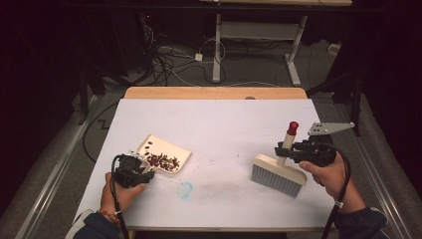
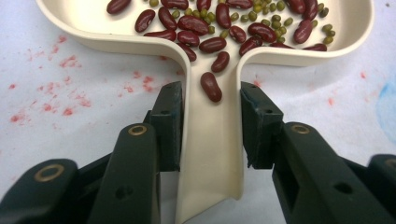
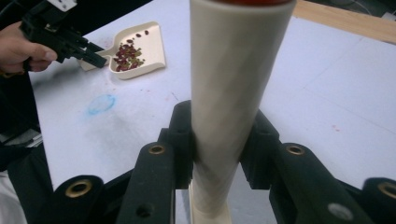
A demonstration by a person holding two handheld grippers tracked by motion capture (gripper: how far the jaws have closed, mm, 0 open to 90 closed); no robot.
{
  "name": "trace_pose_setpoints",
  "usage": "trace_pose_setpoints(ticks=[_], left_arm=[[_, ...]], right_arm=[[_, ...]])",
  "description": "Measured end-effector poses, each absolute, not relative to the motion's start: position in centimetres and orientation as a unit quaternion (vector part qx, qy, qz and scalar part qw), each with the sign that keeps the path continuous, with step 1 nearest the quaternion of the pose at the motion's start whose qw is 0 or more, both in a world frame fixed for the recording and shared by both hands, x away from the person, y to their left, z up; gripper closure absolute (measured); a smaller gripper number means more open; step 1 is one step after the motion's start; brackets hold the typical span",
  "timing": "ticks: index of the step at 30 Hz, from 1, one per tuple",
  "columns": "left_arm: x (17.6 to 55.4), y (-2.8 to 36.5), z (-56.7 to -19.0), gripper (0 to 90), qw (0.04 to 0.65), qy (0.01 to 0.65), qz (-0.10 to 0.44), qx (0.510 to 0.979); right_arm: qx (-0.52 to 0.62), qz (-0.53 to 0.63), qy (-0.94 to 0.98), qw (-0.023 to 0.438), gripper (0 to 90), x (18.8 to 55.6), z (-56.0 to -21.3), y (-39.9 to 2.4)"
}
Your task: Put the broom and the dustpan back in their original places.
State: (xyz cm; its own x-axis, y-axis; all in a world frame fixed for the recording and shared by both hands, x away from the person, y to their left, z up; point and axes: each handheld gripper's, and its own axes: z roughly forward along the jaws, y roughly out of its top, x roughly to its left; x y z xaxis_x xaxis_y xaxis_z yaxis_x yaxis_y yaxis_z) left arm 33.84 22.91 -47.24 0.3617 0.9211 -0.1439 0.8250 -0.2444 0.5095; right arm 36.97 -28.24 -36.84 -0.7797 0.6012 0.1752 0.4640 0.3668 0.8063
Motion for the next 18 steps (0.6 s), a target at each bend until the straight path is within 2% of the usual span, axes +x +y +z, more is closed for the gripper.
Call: trace_pose_setpoints(ticks=[8,18], left_arm=[[33.4,21.7,-47.2,43.6,0.265,0.575,0.087,0.769],[31.7,20.7,-46.9,38.8,0.278,0.544,0.080,0.788]], right_arm=[[0.353,0.441,0.822,0.072,66.6,40.2,-37.9,-28.3],[0.388,0.395,0.827,0.099,60.1,44.4,-39.7,-27.3]])
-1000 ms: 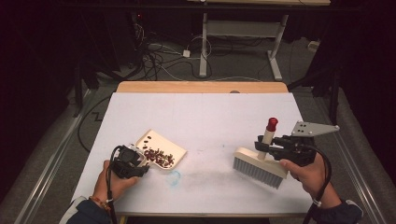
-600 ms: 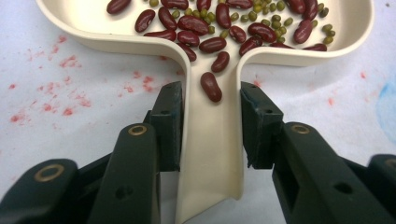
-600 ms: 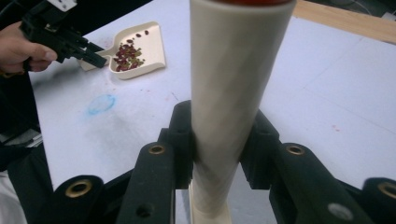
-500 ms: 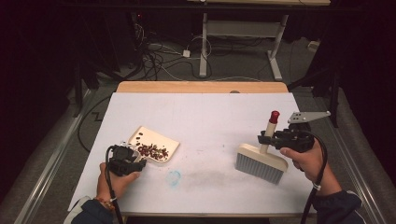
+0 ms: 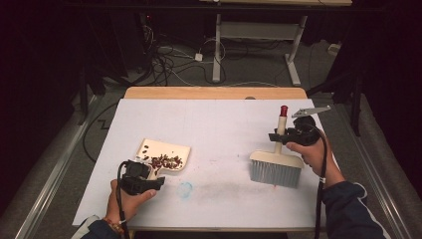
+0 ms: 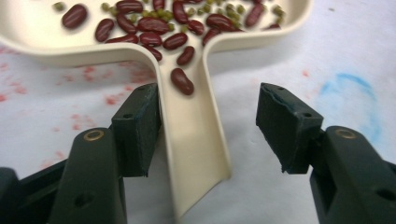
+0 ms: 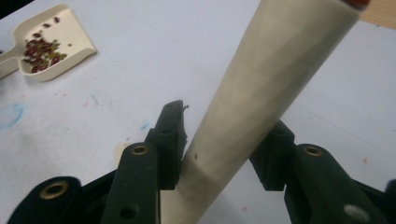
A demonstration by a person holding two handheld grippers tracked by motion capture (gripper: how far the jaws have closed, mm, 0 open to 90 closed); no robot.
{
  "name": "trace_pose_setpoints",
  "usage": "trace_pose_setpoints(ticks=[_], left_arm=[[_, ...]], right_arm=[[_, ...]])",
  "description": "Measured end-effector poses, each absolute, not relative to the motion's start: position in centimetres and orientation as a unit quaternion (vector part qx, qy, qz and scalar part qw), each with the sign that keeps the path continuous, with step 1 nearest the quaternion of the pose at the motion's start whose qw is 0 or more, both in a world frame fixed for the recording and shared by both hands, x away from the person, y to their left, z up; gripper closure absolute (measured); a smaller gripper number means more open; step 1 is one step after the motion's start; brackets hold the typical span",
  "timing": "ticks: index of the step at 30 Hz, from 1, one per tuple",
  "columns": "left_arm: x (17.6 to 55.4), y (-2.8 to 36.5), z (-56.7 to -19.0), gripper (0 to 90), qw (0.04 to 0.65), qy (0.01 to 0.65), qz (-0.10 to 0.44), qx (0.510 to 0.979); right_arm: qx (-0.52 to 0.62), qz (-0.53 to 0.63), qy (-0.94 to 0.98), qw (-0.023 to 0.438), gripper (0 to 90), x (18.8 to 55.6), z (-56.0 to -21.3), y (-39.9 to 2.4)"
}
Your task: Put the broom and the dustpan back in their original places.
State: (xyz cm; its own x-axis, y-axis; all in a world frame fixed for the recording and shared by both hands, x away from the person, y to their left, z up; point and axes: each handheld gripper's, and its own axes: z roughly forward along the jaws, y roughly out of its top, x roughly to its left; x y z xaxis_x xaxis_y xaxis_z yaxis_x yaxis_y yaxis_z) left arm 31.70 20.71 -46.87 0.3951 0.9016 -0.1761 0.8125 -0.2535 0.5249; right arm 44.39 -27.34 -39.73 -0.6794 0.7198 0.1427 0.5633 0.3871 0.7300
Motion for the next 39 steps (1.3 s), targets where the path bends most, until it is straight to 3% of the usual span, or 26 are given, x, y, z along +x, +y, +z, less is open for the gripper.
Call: trace_pose_setpoints(ticks=[16,22,29,39], left_arm=[[30.2,20.6,-46.8,37.3,0.294,0.485,0.091,0.819],[29.6,21.1,-46.1,32.1,0.311,0.453,0.121,0.827],[29.4,22.0,-45.7,20.8,0.350,0.406,0.178,0.825],[29.5,22.0,-45.9,20.3,0.363,0.364,0.200,0.834]], right_arm=[[0.438,0.318,0.829,0.140,55.7,48.9,-42.9,-24.8],[0.461,0.308,0.809,0.196,48.6,49.7,-43.3,-24.7],[0.458,0.342,0.787,0.233,44.1,48.7,-41.9,-24.9],[0.419,0.416,0.766,0.253,41.5,45.0,-39.9,-24.8]])
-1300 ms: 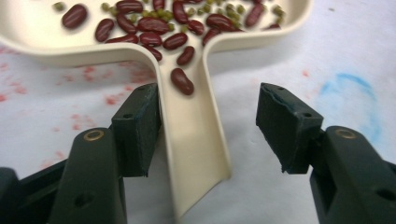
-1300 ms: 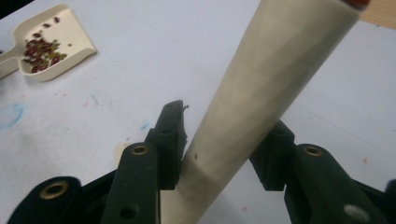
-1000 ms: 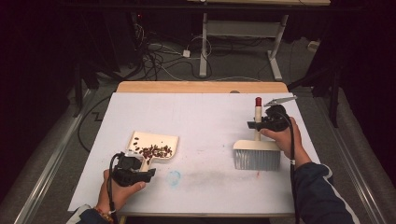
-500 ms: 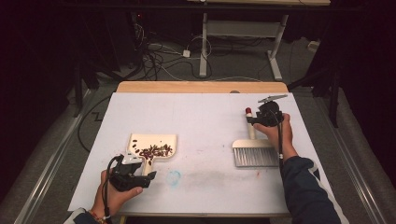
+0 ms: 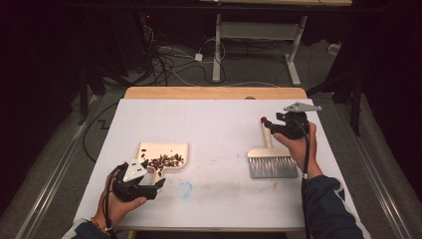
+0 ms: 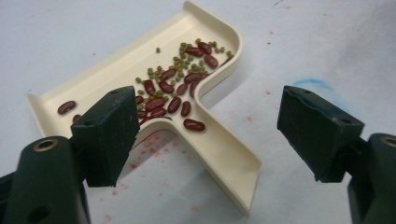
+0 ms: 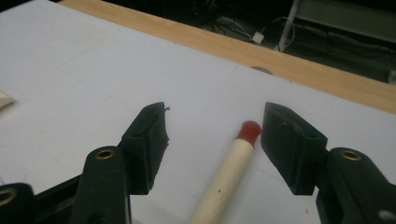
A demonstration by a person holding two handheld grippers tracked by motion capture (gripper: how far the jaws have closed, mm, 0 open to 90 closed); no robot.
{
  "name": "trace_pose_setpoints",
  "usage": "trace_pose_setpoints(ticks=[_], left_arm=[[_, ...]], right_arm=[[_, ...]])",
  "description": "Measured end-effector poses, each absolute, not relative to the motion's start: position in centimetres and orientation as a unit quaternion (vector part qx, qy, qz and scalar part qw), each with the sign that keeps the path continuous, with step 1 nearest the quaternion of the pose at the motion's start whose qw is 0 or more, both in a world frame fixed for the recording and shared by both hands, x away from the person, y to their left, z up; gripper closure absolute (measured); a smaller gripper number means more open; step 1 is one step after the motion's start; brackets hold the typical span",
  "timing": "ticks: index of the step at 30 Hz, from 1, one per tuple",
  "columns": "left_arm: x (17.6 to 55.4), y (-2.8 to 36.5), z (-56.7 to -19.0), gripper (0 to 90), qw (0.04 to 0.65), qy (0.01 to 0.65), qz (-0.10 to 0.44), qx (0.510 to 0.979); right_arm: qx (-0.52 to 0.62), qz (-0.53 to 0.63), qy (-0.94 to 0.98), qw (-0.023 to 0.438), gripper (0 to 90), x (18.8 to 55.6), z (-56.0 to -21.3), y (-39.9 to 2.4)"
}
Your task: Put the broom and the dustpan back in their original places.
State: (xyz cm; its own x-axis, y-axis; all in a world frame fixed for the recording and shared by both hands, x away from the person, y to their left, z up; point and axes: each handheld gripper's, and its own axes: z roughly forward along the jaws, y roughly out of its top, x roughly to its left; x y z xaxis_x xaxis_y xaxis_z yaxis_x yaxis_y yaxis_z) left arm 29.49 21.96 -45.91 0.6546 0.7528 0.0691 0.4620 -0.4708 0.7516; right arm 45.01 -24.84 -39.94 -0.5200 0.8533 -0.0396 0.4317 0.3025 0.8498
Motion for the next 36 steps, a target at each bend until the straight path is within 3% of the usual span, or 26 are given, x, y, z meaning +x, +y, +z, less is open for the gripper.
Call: trace_pose_setpoints(ticks=[10,14,27,36], left_arm=[[29.1,21.6,-45.9,19.8,0.368,0.349,0.214,0.835],[29.0,21.4,-45.9,19.8,0.368,0.344,0.221,0.835],[28.3,20.3,-46.0,17.9,0.364,0.317,0.238,0.843],[28.2,20.4,-45.9,17.7,0.367,0.312,0.246,0.841]], right_arm=[[0.381,0.448,0.764,0.263,38.2,40.7,-39.0,-25.0],[0.358,0.456,0.763,0.287,36.1,38.6,-39.1,-25.0],[0.325,0.471,0.762,0.303,26.0,31.7,-42.3,-26.0],[0.328,0.464,0.763,0.308,25.7,30.4,-42.9,-26.2]])
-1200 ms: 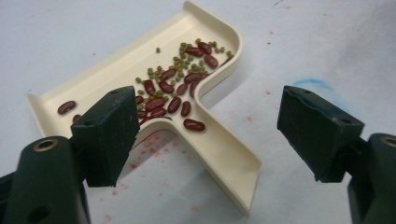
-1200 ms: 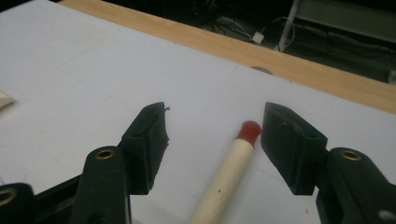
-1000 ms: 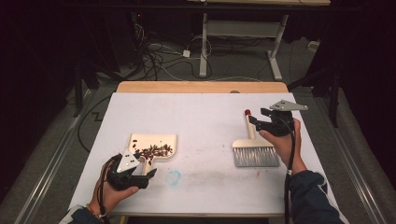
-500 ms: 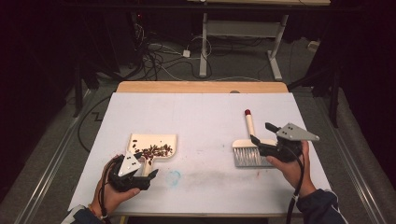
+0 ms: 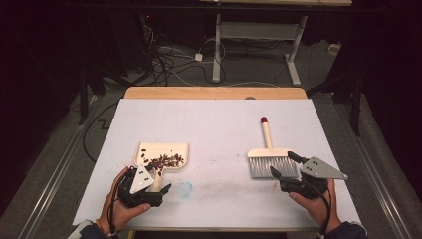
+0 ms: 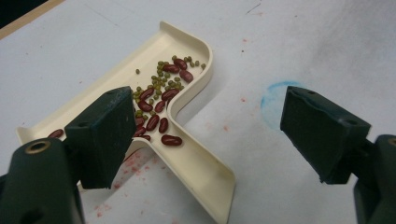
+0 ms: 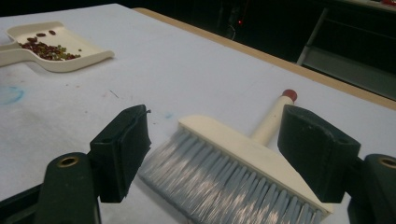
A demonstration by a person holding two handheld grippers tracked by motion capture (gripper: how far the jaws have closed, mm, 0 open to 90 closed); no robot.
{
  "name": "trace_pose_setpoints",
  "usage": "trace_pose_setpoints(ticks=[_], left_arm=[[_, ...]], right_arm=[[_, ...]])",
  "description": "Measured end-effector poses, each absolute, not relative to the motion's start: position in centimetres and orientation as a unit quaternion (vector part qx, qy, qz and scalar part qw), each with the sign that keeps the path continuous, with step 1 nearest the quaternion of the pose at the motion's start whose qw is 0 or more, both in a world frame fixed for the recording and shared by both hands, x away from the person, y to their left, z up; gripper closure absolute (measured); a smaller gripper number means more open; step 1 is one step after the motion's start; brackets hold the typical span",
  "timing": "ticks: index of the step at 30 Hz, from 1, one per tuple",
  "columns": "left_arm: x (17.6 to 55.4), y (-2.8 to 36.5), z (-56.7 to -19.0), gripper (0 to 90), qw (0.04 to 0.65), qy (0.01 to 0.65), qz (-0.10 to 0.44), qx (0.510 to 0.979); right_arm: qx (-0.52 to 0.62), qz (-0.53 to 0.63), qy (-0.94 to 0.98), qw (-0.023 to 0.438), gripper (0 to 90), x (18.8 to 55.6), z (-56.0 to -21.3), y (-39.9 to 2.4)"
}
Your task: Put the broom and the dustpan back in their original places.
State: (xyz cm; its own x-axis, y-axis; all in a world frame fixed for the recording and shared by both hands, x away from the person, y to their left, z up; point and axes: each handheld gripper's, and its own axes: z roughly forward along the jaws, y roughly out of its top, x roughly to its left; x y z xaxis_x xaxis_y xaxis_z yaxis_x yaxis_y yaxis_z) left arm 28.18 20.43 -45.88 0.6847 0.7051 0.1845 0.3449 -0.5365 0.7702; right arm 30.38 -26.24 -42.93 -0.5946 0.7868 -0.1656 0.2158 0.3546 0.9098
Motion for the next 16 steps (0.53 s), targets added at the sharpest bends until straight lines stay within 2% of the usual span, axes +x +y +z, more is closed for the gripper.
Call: trace_pose_setpoints(ticks=[16], left_arm=[[28.61,20.32,-45.76,17.7,0.368,0.322,0.239,0.839]], right_arm=[[0.316,0.449,0.773,0.317,25.3,30.23,-43.01,-25.96]])
